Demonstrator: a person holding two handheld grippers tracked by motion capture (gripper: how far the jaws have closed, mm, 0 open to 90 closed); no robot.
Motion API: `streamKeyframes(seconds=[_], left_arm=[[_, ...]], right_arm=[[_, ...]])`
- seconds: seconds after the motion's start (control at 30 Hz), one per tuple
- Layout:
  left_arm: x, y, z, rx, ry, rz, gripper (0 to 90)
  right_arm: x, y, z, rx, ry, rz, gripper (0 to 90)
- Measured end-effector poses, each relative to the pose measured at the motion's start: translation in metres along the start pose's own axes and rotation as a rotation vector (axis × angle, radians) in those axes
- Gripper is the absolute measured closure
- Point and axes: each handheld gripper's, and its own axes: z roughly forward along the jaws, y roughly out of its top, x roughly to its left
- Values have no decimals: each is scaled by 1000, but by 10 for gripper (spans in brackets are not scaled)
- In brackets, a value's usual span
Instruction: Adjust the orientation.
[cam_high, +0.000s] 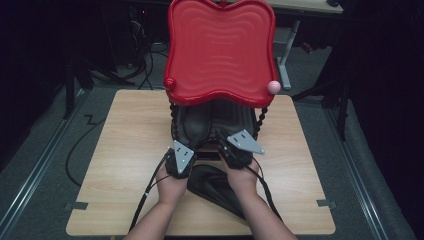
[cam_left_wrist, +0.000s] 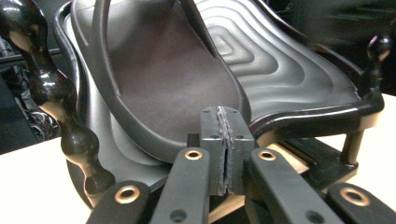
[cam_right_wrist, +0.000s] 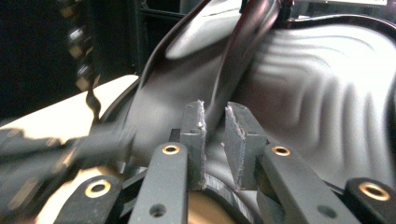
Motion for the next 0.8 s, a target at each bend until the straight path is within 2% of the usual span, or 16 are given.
streamKeyframes(seconds=[0.07,0.13,0.2,0.3,0.4,0.53,0.57,0.6,0.7,0.77,0.8], left_arm=[[1,0,6,10,19,6,883],[2,0,13,29,25,-1,884],[3,1,16,27,36,-12,883],[0,5,12,3,16,-24,851],[-8,7,-7,-37,-17,17,781],[-11,-2,-37,-48,-37,22,742],[-11,-6,-45,-39,-38,20,720],[-11,-11,-53,-31,-46,19,720],[-11,-27,-71,28,-48,33,684],[-10,-39,-83,61,-64,26,669],[-10,-43,-87,65,-64,28,655]], right_arm=[[-1,-10,-19,-3,16,-3,771],[-4,-22,-38,0,25,-7,770],[-8,-35,-54,11,33,-8,768],[-15,-50,-73,26,22,-20,758],[-31,-68,-100,55,13,9,720],[-39,-77,-113,77,5,17,681],[-44,-87,-119,100,7,38,665],[-44,-87,-119,100,7,38,653],[-51,-99,-125,145,6,50,624],[-55,-107,-127,181,-14,32,612],[-60,-113,-127,215,-25,39,604]])
